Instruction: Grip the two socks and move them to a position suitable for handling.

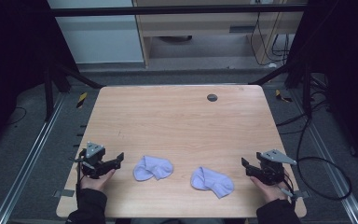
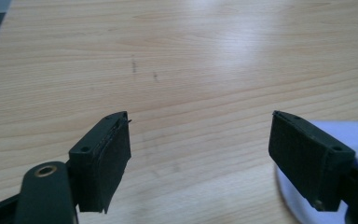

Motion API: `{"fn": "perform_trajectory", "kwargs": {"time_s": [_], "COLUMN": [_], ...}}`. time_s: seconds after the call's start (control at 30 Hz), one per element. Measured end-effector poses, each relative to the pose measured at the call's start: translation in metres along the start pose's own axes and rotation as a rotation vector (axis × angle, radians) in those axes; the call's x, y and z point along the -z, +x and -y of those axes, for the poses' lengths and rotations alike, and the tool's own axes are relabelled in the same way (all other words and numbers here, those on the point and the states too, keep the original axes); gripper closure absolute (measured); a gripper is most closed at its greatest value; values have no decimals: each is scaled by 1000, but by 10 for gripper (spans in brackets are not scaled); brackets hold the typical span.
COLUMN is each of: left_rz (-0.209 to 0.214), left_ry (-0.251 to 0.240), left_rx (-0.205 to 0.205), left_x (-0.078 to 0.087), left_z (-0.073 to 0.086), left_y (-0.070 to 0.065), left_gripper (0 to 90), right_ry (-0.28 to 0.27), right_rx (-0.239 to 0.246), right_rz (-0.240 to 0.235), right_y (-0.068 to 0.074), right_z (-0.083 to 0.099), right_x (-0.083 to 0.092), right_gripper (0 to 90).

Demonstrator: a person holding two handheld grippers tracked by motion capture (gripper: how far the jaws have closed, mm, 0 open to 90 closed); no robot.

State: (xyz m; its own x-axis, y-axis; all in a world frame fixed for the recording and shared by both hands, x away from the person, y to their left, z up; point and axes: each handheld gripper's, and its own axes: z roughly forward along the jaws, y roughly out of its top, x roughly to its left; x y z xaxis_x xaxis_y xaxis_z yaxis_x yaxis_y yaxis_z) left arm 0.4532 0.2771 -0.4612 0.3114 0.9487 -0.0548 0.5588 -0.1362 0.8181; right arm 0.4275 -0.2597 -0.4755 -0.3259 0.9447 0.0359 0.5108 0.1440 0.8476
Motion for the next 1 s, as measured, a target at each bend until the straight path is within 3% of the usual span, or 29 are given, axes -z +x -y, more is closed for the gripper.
{"fn": "perform_trajectory", "kwargs": {"time_s": [0.17,0.33,0.53,0.67,1.0], "left_rz": [33,82,99,120,159], "left_ry": [-11,-20,-14,-20,-8], "left_rx": [-9,-51,-78,-89,-122], "left_x": [2,5,6,7,8], "left_z": [-2,-3,-5,-6,-9], "left_y": [-16,-39,-57,-72,-98], "left_gripper": [205,234,236,236,240], "right_ry": [6,14,3,-9,15], "right_rx": [19,26,40,30,68], "right_rz": [-6,-37,-49,-87,-146], "right_y": [2,7,16,22,37], "right_z": [1,-1,-6,-10,-12], "right_x": [2,5,8,10,9], "right_gripper": [342,351,364,371,386]}}
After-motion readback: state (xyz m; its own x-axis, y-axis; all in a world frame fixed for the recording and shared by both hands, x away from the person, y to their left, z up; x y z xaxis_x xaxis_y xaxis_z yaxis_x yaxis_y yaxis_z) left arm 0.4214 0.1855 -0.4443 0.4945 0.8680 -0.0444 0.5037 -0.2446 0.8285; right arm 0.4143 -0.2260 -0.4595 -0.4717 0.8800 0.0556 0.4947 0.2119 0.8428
